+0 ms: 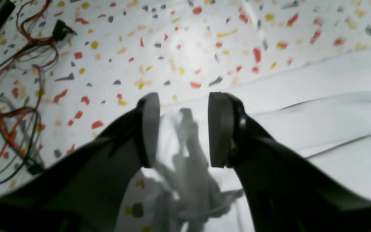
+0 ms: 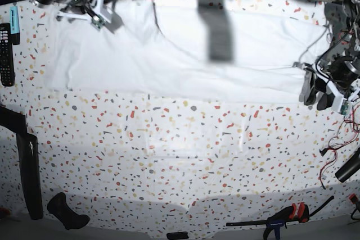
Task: Fold the T-shirt properly
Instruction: 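Release the shirt and raise both grippers away from the band, then move both grippers to the collar edge of the folded band, then grasp the band's collar edge with both grippers and pull it toward the hem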
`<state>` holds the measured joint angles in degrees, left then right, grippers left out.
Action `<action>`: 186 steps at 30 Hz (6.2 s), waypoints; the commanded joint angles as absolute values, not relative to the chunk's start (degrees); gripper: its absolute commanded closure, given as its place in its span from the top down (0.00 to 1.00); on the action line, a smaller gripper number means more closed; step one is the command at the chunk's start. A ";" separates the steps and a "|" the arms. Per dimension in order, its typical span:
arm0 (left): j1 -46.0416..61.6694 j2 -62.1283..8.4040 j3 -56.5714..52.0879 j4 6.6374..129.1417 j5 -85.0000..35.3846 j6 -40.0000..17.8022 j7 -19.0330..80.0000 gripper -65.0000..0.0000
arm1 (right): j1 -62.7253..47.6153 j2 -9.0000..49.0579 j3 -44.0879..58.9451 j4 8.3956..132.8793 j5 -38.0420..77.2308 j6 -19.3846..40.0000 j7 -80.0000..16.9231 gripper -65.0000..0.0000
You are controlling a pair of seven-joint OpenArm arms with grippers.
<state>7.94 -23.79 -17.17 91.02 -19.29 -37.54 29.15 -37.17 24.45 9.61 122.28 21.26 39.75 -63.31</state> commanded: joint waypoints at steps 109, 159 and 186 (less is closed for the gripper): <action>18.24 -39.24 -5.63 115.18 -15.07 -24.62 54.85 0.00 | -37.82 27.44 18.09 123.37 15.42 36.82 -60.27 0.00; 22.87 -27.92 -5.56 110.67 -20.05 -18.72 42.09 0.00 | -37.80 27.44 18.09 123.37 15.42 36.82 -59.68 0.00; 25.89 -27.49 -5.56 107.61 -20.03 -18.72 50.96 0.00 | -31.53 27.59 18.11 123.37 49.67 40.00 -60.95 0.00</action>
<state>26.15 -26.81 -5.15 106.74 -19.77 -18.63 51.44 -31.46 26.98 17.65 122.37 48.97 39.75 -61.60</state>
